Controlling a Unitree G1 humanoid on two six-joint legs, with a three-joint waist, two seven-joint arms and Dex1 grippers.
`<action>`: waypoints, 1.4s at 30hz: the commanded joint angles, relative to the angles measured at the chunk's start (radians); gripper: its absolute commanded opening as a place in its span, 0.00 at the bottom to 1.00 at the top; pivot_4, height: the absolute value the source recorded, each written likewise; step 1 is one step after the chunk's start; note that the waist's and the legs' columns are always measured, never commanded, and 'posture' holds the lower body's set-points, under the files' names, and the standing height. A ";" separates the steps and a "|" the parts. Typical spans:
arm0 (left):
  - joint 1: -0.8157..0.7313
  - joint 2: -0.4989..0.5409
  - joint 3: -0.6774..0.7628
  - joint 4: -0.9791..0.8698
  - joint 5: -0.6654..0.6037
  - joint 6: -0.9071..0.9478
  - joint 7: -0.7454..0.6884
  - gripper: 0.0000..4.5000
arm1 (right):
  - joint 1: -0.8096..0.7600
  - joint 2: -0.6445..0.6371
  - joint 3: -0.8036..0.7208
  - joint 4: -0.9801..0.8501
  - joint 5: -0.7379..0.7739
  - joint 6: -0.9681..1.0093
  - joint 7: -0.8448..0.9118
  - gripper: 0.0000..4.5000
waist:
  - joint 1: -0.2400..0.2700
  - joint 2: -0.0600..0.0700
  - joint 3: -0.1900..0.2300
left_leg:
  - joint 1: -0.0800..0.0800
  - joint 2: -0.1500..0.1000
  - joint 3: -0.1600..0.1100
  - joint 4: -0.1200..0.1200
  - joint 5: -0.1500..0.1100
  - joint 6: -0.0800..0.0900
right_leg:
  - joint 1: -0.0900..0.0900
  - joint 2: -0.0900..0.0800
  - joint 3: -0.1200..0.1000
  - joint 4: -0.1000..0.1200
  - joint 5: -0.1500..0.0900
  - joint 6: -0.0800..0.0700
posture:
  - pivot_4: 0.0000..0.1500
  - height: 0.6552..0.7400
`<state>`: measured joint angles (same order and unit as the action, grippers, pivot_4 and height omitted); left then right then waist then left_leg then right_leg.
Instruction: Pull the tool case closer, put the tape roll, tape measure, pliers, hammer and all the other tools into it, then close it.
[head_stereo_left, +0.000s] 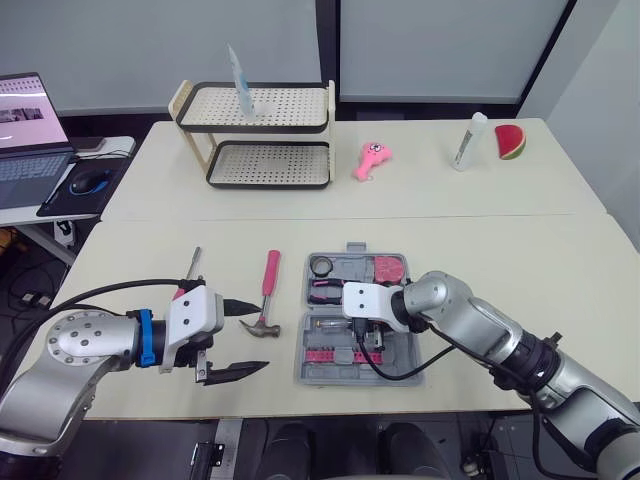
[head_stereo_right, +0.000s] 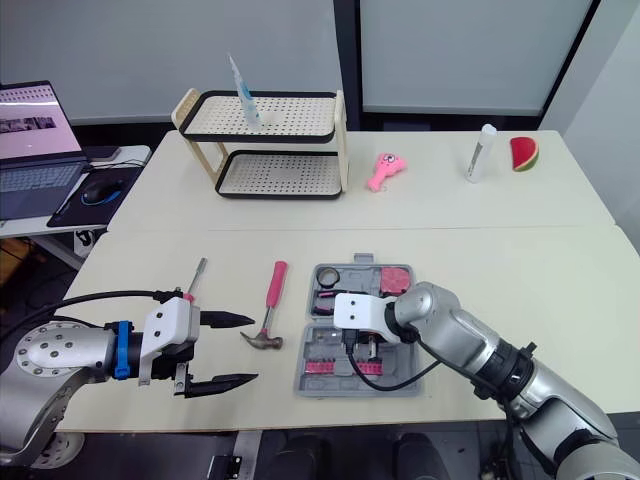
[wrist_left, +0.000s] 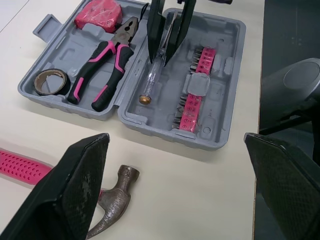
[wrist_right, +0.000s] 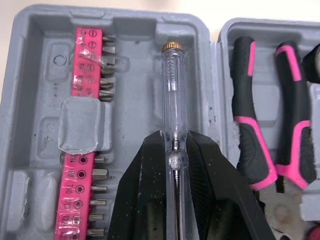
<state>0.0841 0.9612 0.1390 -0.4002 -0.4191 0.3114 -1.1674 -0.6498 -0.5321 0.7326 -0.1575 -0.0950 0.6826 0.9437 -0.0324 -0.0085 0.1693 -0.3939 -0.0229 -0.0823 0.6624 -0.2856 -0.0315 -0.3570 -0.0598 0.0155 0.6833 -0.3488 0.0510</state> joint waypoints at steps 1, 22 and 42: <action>-0.010 0.008 0.014 -0.029 -0.010 0.005 0.004 1.00 | 0.000 0.019 -0.011 -0.001 -0.014 -0.030 0.005 0.08 | 0.000 0.000 0.000 | 0.000 0.000 0.000 0.000 0.000 0.000 | 0.000 0.000 0.000 0.000 0.000 0.000 | 1.00 0.95; 0.000 -0.008 0.007 -0.027 -0.002 -0.010 0.004 1.00 | -0.007 0.035 -0.107 -0.071 0.011 -0.048 0.057 0.61 | 0.000 0.000 0.000 | 0.000 0.000 0.000 0.000 0.000 0.000 | 0.000 0.000 0.000 0.001 0.000 0.000 | 1.00 0.95; 0.002 -0.022 -0.003 -0.024 0.000 -0.021 0.007 1.00 | 0.024 0.060 -0.062 0.064 -0.070 -0.114 0.040 0.00 | -0.001 0.000 0.000 | 0.000 0.000 0.000 0.001 0.000 0.000 | -0.001 0.000 0.000 0.002 0.000 0.000 | 1.00 0.95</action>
<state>0.0857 0.9396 0.1346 -0.4011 -0.4180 0.2988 -1.1662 -0.6272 -0.4788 0.6689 -0.0897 -0.1507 0.5892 0.9886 -0.0331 -0.0087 0.1692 -0.3936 -0.0227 -0.0820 0.6630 -0.2855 -0.0318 -0.3576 -0.0593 0.0157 0.6857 -0.3488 0.0510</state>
